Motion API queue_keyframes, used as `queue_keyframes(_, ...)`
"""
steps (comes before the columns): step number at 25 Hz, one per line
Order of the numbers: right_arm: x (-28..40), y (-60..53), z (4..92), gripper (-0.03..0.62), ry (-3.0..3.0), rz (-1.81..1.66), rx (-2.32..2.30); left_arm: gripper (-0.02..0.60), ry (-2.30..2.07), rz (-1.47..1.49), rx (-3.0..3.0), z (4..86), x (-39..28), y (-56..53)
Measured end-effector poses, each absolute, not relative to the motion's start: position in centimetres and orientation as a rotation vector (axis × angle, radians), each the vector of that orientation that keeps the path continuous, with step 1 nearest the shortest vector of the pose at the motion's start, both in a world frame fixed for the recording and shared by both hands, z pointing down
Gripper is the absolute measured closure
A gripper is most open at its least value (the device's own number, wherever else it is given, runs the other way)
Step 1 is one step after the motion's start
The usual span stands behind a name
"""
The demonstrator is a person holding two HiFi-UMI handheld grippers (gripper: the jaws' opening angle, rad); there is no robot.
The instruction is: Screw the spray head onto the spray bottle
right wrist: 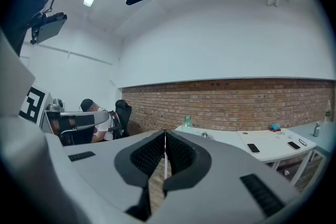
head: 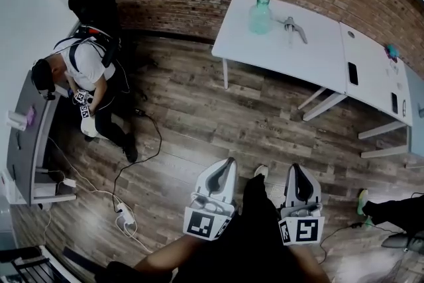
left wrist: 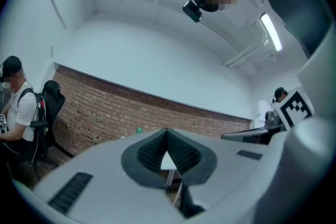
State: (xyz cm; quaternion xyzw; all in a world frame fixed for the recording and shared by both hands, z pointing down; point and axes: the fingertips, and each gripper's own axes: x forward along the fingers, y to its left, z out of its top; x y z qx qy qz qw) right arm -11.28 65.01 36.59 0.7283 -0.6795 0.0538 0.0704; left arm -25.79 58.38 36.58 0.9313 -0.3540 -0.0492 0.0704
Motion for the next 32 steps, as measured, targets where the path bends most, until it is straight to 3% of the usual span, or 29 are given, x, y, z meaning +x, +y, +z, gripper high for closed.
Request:
queue_keyframes(10, -3.8, 60.8, 34.3, 0.586, -2.085, 0.114, 2.241, 0.580, -1.020, -0.244, 2.854, 32.9, -16.6, 54.9)
queue_keyframes(19, 4.1, 59.0, 34.1, 0.586, -2.071, 0.128, 2.287, 0.580, -1.003, -0.145, 2.887, 32.4, -8.7, 53.3)
queue_keyframes(32, 11.0, 56.7, 35.0, 0.586, -2.129, 0.149, 2.293, 0.580, -1.017, -0.190, 2.915, 32.0, -2.0, 51.7)
